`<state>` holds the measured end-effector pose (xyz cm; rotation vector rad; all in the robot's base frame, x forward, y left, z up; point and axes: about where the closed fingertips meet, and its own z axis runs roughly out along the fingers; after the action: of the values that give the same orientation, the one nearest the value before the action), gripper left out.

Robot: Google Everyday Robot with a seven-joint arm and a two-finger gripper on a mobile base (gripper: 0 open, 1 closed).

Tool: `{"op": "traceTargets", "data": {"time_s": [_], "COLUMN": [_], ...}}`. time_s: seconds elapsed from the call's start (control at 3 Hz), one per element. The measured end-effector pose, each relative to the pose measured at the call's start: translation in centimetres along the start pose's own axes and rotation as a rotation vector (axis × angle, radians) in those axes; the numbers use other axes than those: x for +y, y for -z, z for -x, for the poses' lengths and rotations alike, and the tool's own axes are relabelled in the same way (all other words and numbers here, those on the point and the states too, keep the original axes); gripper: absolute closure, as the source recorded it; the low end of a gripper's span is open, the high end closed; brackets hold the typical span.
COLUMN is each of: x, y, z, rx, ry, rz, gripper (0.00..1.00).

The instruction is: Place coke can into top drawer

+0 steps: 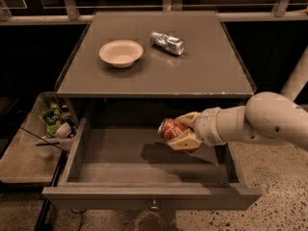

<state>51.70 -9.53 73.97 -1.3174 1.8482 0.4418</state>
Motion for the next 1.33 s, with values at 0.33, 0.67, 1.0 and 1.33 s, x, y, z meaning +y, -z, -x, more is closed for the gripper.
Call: {"op": "traceTargets", "data": {"time_s": [0.33, 0.67, 1.0, 1.33], "x": [-1.1, -1.7, -1.3, -1.1], "y": [-3.1, -5.7, -7.7, -8.7], "z": [-2.2, -4.5, -6.4, -7.8], "rx": [0.043, 0.102, 0.157, 0.19], "ry": [-0.061, -0.081, -0.064, -0.052], "rz": [-0.062, -0.091, -0.083, -0.08], "gripper": [1.0, 1.0, 1.0, 0.88]}}
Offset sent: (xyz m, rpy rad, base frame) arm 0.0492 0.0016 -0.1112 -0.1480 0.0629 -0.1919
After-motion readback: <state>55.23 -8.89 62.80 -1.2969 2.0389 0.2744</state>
